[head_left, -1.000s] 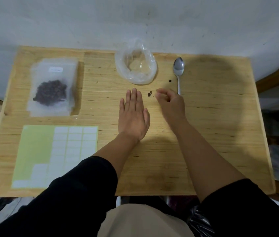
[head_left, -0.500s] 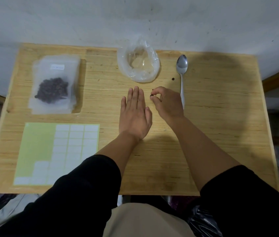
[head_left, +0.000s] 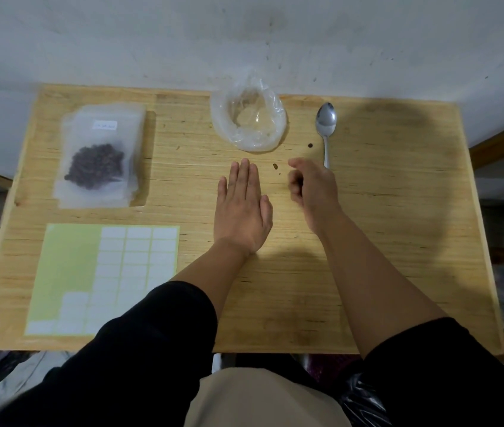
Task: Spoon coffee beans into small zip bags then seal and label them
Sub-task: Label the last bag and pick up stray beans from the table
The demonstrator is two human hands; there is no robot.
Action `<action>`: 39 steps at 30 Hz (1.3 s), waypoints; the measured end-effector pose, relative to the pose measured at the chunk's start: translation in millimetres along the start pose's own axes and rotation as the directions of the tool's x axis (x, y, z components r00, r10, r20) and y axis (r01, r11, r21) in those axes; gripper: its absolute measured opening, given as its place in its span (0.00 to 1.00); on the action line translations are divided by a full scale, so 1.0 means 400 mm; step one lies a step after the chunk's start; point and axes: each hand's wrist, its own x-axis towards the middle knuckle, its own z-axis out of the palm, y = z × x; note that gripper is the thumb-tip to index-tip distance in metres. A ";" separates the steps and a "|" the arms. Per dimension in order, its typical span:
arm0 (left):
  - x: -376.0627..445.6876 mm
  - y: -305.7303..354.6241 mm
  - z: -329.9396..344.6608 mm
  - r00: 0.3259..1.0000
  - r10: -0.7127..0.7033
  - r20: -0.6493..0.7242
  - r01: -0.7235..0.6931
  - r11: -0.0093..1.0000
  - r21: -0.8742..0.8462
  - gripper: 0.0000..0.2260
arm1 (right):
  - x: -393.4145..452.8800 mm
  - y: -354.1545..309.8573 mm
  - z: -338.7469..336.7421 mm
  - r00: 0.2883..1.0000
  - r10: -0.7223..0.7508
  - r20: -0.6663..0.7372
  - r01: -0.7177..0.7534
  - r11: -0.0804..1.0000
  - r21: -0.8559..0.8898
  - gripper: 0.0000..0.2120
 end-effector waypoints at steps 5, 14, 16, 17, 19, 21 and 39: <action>-0.002 0.001 -0.001 1.000 0.005 -0.008 -0.005 1.000 -0.008 0.26 | 0.030 0.014 0.009 0.953 -0.299 0.048 0.267 0.754 -0.600 0.10; -0.002 0.000 -0.003 1.000 0.013 -0.017 -0.013 1.000 -0.026 0.26 | 0.036 0.028 0.033 0.934 -0.352 0.068 0.285 0.613 -0.737 0.08; -0.001 0.000 -0.003 1.000 0.015 -0.016 -0.015 0.999 -0.030 0.26 | 0.031 0.032 0.037 0.922 -0.382 0.070 0.294 0.568 -0.769 0.08; -0.001 0.000 -0.003 1.000 0.016 -0.017 -0.016 0.999 -0.031 0.26 | 0.029 0.033 0.039 0.920 -0.386 0.071 0.291 0.548 -0.785 0.07; -0.001 -0.002 -0.002 1.000 0.018 -0.016 -0.018 0.999 -0.029 0.26 | 0.024 0.034 0.045 0.920 -0.386 0.073 0.275 0.499 -0.822 0.07; -0.001 -0.001 -0.001 1.000 0.016 -0.011 -0.016 1.000 -0.026 0.26 | 0.023 0.035 0.047 0.920 -0.386 0.075 0.262 0.460 -0.848 0.07; 0.105 0.105 0.018 0.973 0.205 0.103 -0.212 0.975 0.063 0.26 | 0.052 -0.061 -0.080 0.996 0.066 -0.052 -0.051 0.967 0.248 0.09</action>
